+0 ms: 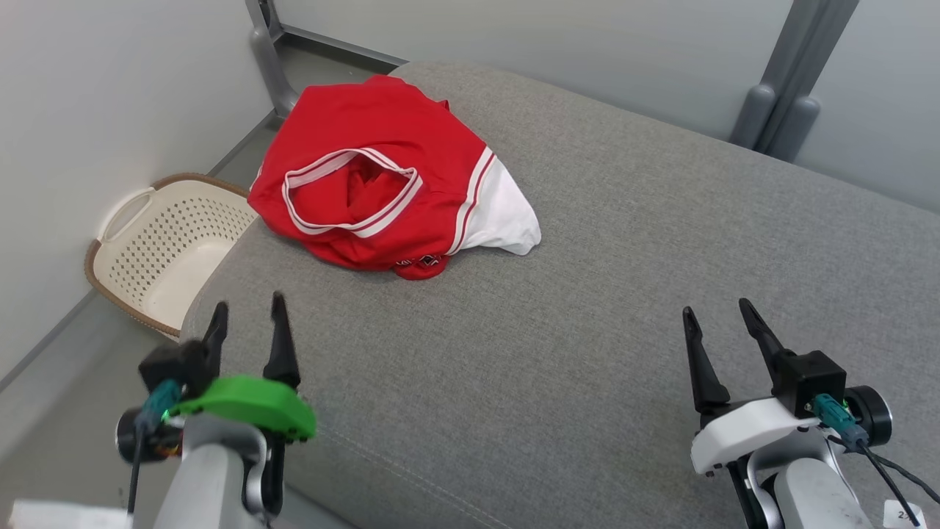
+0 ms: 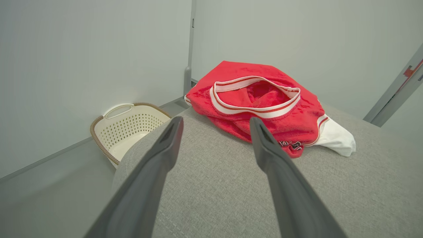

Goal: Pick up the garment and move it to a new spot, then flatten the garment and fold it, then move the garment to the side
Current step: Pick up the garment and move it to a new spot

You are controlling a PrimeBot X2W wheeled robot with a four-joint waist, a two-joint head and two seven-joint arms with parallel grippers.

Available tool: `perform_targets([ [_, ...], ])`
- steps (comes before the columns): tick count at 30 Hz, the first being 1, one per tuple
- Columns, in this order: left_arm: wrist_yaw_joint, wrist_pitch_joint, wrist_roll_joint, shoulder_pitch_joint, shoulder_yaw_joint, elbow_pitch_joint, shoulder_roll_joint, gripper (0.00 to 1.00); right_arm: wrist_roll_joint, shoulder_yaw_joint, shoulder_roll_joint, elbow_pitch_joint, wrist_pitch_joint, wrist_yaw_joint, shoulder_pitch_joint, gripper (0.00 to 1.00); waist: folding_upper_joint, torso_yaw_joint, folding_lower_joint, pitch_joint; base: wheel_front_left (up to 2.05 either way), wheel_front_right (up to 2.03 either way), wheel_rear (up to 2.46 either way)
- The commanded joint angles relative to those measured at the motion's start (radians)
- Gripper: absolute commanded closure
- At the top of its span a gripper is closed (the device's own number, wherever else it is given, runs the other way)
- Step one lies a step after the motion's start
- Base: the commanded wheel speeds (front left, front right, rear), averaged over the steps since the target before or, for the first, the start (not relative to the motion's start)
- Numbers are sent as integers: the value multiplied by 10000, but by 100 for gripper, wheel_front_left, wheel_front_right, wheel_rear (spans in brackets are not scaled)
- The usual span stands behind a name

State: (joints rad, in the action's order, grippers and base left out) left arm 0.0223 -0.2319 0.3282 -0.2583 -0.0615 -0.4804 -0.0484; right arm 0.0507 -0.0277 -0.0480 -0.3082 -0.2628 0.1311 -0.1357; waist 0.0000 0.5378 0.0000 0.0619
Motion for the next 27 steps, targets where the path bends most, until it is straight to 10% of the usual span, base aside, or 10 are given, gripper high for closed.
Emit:
perform_targets([
  [1, 130, 222, 140, -619, -199, -345, -36, 0, -105, 117, -45, 82, -31, -6, 187, 0, 0, -50, 0, 100, 0, 0, 0],
  [19, 862, 1474, 1566, -4919, 2, -4499, -534, 0, -1059, 330, -42, 1048, 214, -11, -225, 0, 0, -3240, 0, 2085, 0, 0, 0],
  [27, 256, 1576, 1027, -5645, -319, -5645, -1178, 0, -1006, 429, -39, 1278, 215, -11, -219, 0, 0, -4141, 0, 2653, 0, 0, 0],
])
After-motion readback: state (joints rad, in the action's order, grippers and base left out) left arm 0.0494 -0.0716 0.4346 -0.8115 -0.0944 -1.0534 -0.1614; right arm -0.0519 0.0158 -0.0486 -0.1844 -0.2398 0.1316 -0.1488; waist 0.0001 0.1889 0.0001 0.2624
